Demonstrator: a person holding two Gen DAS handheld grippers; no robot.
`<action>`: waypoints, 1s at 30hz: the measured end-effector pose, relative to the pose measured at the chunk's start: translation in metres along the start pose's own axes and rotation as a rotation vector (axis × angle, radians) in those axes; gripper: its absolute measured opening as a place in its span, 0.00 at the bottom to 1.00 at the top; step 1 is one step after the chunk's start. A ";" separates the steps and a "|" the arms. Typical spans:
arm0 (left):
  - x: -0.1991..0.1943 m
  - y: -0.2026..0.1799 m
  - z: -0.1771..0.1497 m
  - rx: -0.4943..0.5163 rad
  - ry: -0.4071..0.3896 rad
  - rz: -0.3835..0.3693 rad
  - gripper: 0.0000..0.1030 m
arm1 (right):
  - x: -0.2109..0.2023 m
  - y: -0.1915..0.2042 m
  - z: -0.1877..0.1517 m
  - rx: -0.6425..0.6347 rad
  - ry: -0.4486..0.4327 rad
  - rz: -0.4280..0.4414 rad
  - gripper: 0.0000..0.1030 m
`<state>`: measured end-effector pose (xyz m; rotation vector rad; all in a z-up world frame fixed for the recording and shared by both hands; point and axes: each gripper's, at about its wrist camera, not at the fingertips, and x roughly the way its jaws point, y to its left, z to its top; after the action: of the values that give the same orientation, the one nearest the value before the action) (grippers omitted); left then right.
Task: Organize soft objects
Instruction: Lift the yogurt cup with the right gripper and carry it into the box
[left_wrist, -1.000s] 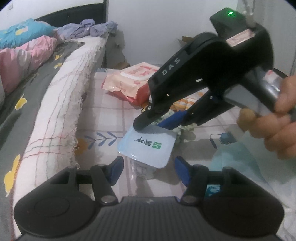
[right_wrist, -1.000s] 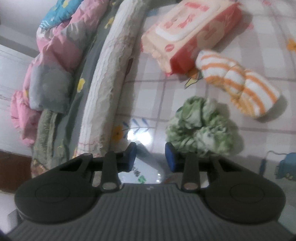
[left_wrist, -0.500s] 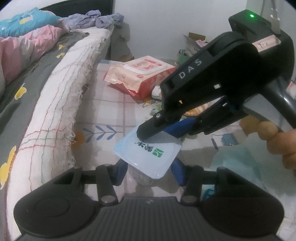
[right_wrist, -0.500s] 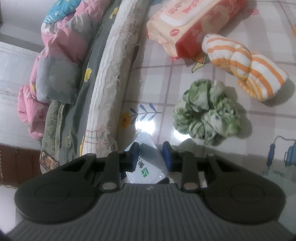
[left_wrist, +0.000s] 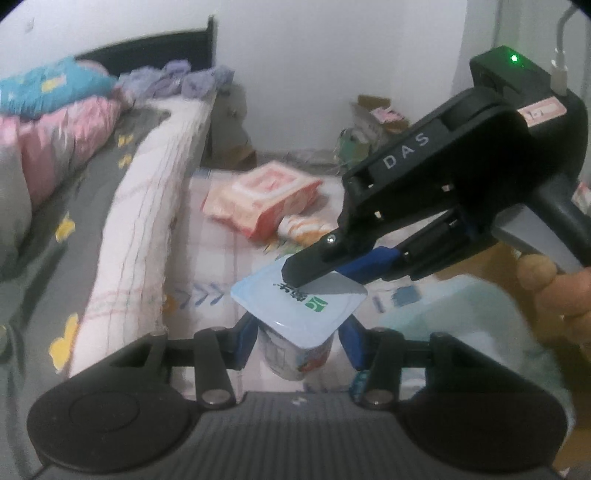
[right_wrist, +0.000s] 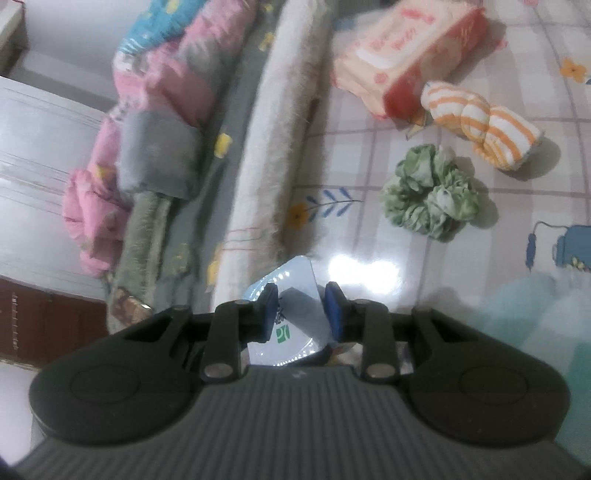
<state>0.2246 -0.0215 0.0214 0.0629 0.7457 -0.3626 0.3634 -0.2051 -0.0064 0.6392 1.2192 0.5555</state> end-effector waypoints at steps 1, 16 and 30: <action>-0.008 -0.007 0.002 0.011 -0.013 -0.007 0.48 | -0.014 0.002 -0.006 0.001 -0.018 0.012 0.26; -0.055 -0.190 0.012 0.259 -0.067 -0.313 0.48 | -0.242 -0.069 -0.136 0.116 -0.325 -0.041 0.28; 0.020 -0.291 -0.041 0.395 0.265 -0.439 0.48 | -0.272 -0.214 -0.226 0.401 -0.276 -0.082 0.30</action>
<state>0.1112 -0.2924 -0.0010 0.3271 0.9412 -0.9322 0.0866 -0.5112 -0.0243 0.9650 1.0947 0.1428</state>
